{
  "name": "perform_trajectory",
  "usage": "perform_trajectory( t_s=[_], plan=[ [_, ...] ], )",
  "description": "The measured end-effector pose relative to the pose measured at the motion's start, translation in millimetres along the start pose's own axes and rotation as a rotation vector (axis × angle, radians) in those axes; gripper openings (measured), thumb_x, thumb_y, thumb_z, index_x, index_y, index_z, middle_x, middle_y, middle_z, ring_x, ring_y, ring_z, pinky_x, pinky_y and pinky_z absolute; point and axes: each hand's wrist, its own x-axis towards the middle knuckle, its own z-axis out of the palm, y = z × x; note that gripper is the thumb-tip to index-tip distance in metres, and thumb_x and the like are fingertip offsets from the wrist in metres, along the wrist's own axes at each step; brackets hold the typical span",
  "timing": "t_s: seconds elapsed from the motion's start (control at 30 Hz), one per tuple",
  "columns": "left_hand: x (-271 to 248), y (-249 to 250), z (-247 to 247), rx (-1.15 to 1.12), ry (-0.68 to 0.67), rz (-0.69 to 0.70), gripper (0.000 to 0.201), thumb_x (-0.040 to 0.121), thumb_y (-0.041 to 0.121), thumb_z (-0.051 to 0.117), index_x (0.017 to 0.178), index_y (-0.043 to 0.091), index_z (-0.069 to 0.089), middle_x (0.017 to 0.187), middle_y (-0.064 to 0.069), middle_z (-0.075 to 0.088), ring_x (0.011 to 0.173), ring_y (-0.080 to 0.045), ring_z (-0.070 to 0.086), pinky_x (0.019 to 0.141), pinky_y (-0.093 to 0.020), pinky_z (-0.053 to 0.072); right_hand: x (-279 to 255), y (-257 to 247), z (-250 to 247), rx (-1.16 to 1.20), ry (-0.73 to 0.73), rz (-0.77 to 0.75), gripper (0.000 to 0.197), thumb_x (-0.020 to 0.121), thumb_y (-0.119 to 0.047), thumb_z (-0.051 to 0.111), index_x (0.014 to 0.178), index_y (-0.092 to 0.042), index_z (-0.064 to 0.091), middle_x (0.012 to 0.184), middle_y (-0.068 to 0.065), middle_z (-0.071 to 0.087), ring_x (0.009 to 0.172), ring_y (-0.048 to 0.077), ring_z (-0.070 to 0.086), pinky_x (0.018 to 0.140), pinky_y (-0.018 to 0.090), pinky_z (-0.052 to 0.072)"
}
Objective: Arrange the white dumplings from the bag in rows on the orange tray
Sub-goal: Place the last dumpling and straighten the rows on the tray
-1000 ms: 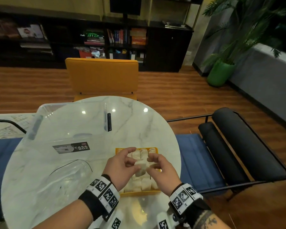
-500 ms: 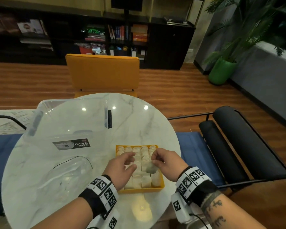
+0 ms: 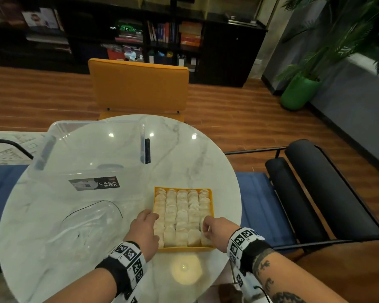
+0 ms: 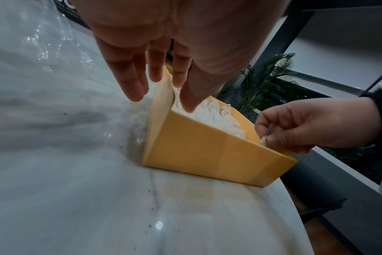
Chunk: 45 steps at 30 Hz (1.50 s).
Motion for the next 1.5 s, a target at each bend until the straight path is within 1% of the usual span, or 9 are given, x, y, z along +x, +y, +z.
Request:
perform_trajectory(
  t_s=[0.23,0.57,0.77,0.93,1.07,1.17,1.23,1.33,1.5],
  plan=[
    [-1,-6,0,-0.035,-0.023,0.005,0.062,0.086,0.011,0.057,0.144,0.021,0.036,0.149,0.002,0.032,0.133,-0.017,0.039,0.110,-0.025,0.033,6,7,9,-0.091,0.097,-0.082,0.014,0.095,-0.024,0.051,0.105,-0.027,0.061,0.108,-0.004,0.055,0.093,0.021,0.060,0.081,0.033,0.052],
    [-3,-6,-4,-0.070,-0.062,-0.017,0.065,0.091,0.014,0.056,0.148,0.025,0.028,0.150,0.002,0.032,0.131,-0.013,0.043,0.106,-0.022,0.035,7,4,22,-0.064,0.266,-0.066,0.027,0.092,-0.011,0.060,0.114,-0.027,0.061,0.115,-0.005,0.038,0.087,0.016,0.053,0.081,0.026,0.051],
    [-4,-5,-6,-0.080,-0.068,-0.021,0.066,0.090,0.014,0.057,0.149,0.023,0.029,0.151,0.002,0.032,0.134,-0.014,0.041,0.109,-0.022,0.033,-16,-19,37,-0.009,0.420,-0.263,0.024,0.091,-0.025,0.051,0.113,-0.030,0.061,0.113,-0.009,0.051,0.105,0.013,0.049,0.090,0.028,0.044],
    [-6,-4,-5,-0.092,-0.063,-0.027,0.064,0.090,0.017,0.057,0.148,0.024,0.030,0.150,0.003,0.034,0.132,-0.014,0.043,0.108,-0.022,0.035,-18,-35,85,-0.183,0.355,-0.266,0.024,0.072,-0.051,0.051,0.093,-0.040,0.056,0.084,-0.018,0.056,0.075,0.009,0.058,0.062,0.027,0.048],
    [-12,-4,-11,-0.132,-0.053,0.009,0.055,0.093,0.024,0.054,0.145,0.027,0.036,0.147,0.006,0.037,0.114,-0.012,0.057,0.103,-0.024,0.043,-3,-34,95,-0.246,0.352,-0.202,0.028,0.058,-0.048,0.079,0.076,-0.041,0.059,0.071,-0.019,0.053,0.064,0.006,0.057,0.059,0.024,0.040],
    [-22,-4,-26,-0.188,0.015,0.075,0.045,0.094,0.027,0.056,0.137,0.033,0.046,0.140,0.013,0.043,0.095,-0.004,0.062,0.090,-0.015,0.047,-2,-34,85,-0.142,0.348,-0.182,0.010,0.084,-0.031,0.062,0.092,-0.036,0.062,0.089,-0.010,0.059,0.087,0.018,0.060,0.078,0.038,0.042],
    [-33,-4,-44,-0.232,0.092,0.126,0.035,0.093,0.026,0.059,0.124,0.040,0.053,0.129,0.020,0.048,0.085,0.003,0.062,0.080,-0.008,0.045,3,-36,76,-0.145,0.316,-0.181,0.024,0.094,-0.021,0.044,0.108,-0.033,0.058,0.108,-0.004,0.057,0.106,0.023,0.053,0.090,0.042,0.032],
    [-55,-9,-77,-0.268,0.209,0.161,0.028,0.090,0.023,0.064,0.105,0.045,0.058,0.113,0.027,0.055,0.085,0.007,0.061,0.074,-0.005,0.043,13,-35,61,-0.194,0.289,-0.152,0.037,0.093,-0.012,0.039,0.119,-0.033,0.054,0.119,-0.003,0.052,0.116,0.023,0.046,0.096,0.041,0.027],
    [-83,-42,-130,-0.271,0.416,0.091,0.024,0.084,0.011,0.071,0.093,0.033,0.069,0.091,0.021,0.066,0.084,0.003,0.060,0.065,-0.006,0.044,24,-35,48,-0.238,0.236,-0.106,0.048,0.085,-0.006,0.042,0.124,-0.033,0.051,0.122,-0.003,0.049,0.118,0.023,0.044,0.097,0.040,0.027]
  ],
)
